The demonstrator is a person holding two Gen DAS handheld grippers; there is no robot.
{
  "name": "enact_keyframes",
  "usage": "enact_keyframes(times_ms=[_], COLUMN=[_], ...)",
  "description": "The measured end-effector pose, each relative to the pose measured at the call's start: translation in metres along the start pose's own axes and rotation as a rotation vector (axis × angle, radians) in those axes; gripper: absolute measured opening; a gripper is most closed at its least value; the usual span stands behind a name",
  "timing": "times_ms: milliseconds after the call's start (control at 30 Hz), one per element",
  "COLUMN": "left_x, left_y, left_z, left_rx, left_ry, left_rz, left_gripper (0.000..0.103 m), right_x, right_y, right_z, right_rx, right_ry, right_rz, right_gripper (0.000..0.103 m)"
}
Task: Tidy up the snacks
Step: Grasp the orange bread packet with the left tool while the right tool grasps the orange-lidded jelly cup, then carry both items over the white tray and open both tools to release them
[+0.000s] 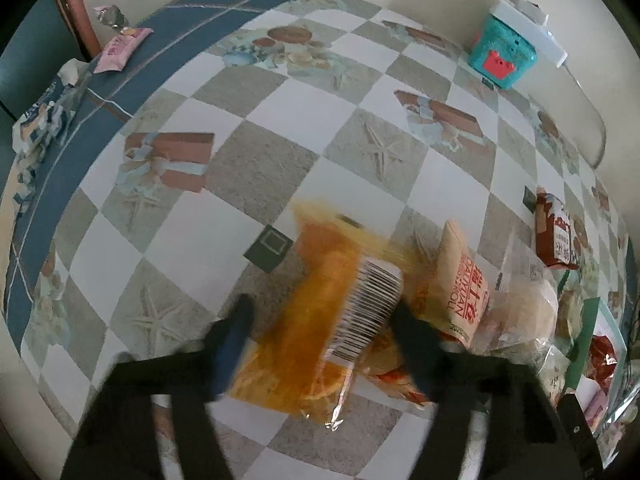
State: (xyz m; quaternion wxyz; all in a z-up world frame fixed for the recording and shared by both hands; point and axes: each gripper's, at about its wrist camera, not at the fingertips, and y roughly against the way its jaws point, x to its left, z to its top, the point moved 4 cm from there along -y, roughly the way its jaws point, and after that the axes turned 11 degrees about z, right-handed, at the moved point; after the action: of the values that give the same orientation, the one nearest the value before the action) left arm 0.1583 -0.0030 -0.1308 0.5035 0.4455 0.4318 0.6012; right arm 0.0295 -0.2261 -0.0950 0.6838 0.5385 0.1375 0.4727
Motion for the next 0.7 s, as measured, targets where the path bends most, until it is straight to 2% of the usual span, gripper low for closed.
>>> enact_keyframes(times_ms=[67,333,700], left_x=[-0.001,0.013,0.027], left_y=[-0.001,0.011,0.058], left_z=[-0.001,0.002,0.012], left_rx=[0.002,-0.02,-0.149], left_ry=[-0.003,0.035,0.076], left_rz=[0.003,-0.023,-0.047], left_gripper=[0.052,0.05,0.05], right_x=[-0.001,0.001,0.004], right_y=[0.0,0.001,0.015], right_z=[-0.001,-0.002,0.001], right_rx=[0.001,-0.004,-0.035], right_ry=[-0.003,0.003,0.014], right_rz=[0.0,0.001,0.021], right_gripper=[0.045,0.045,0.045])
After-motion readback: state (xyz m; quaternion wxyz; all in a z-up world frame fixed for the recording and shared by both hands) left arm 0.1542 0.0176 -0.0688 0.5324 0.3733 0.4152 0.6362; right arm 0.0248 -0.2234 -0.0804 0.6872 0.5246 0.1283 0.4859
